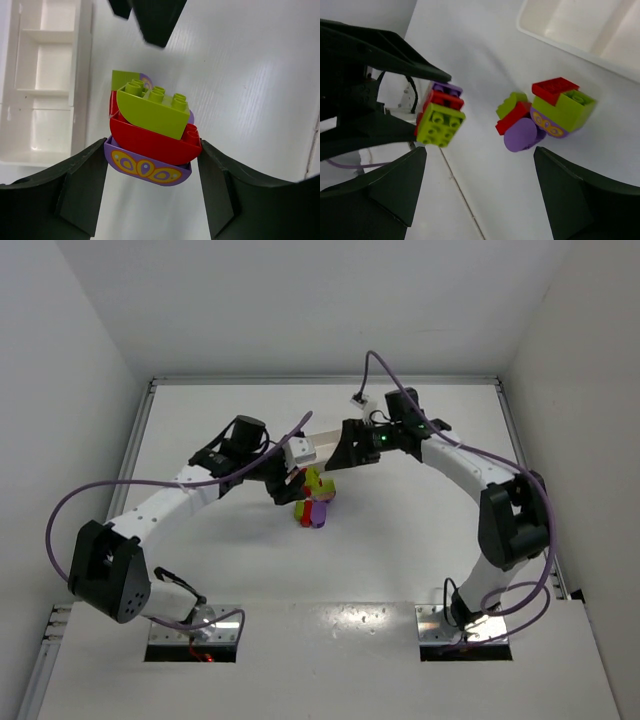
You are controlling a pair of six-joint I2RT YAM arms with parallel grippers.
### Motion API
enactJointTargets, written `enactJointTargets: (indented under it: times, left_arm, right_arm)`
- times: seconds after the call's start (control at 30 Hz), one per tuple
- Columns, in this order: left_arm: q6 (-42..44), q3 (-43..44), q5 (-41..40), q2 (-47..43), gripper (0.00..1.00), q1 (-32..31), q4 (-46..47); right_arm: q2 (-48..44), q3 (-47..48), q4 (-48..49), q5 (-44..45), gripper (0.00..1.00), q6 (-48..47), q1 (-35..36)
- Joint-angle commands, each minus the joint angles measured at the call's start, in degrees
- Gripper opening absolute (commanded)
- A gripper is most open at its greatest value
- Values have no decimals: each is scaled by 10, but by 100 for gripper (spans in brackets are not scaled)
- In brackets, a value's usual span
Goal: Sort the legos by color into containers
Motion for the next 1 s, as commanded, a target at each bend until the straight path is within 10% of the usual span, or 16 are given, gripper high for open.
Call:
enactJointTargets:
  times: [0.0,0.5,0.8,0.97]
  left_arm:
    - [-36,23,10,-3,3,-14,25]
    - [-42,29,-42,2,3,-35,59]
    - [-58,13,-60,2,3,-46,84]
    - [-68,-10,-78,-3,3,-46,94]
  right_arm:
    - [14,48,34,-21,89,15,23]
    - [46,55,17,-44,77,15,72]
    - [51,49,28,-69,15,15,72]
    - [41,55,18,-61,0,8,34]
